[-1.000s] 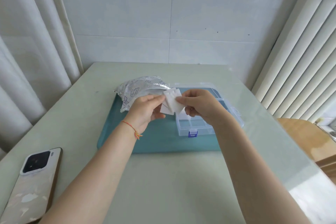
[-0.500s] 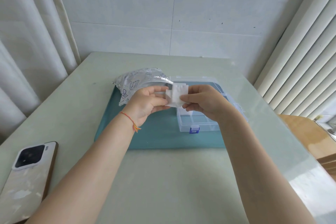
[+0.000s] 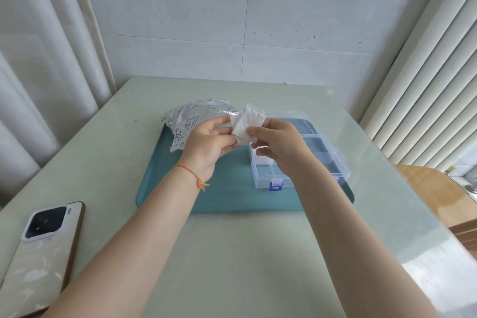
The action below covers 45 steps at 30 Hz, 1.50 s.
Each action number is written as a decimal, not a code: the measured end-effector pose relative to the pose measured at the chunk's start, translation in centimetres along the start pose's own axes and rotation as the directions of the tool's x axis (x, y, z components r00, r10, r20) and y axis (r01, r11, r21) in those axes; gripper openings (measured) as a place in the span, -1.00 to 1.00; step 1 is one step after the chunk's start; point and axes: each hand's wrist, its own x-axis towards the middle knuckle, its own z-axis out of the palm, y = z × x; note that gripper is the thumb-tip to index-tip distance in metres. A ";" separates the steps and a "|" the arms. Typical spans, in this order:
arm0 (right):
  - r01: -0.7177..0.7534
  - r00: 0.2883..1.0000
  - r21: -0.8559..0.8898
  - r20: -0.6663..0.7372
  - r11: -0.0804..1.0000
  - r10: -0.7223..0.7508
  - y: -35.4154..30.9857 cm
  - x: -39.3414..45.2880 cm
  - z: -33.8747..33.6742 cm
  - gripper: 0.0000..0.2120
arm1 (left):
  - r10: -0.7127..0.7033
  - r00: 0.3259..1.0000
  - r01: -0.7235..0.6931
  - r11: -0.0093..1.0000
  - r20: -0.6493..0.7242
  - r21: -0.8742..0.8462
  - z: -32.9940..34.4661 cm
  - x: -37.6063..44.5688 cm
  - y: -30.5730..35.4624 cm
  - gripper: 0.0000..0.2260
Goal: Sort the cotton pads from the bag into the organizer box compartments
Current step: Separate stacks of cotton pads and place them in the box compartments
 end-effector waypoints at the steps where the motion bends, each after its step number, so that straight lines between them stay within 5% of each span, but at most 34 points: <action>1: -0.001 1.000 -0.015 -0.010 1.000 0.001 0.0 0.0 0.0 -0.95 | -0.006 1.000 0.007 1.000 0.013 -0.023 0.0 0.0 0.0 -0.57; 16: 0.036 0.998 -0.146 -0.040 0.989 -0.042 0.3 -0.1 0.8 -0.85 | -0.071 0.997 0.072 0.985 0.007 -0.158 0.4 -0.2 0.7 -0.76; 27: 0.097 0.993 -0.205 0.091 0.974 -0.080 -0.7 -0.5 -0.8 -0.93 | -0.104 0.979 0.105 0.994 -0.177 -0.006 -0.7 0.1 0.3 -0.93; 31: 0.096 0.972 -0.387 0.237 0.917 -0.001 -1.2 -0.8 -1.5 -0.86 | -0.128 0.985 0.137 0.988 -0.116 0.069 -0.5 0.1 0.4 -0.92; 35: 0.122 0.973 -0.603 0.231 0.788 0.027 -1.4 -1.1 -1.3 -0.72 | -0.150 0.989 0.150 0.983 -0.003 0.103 -0.3 -0.2 0.5 -0.80; 45: 0.113 0.988 -0.693 0.153 0.712 -0.008 -1.2 -0.8 -1.1 -0.63 | -0.153 0.983 0.140 0.983 0.106 0.120 -0.1 -0.5 0.4 -0.87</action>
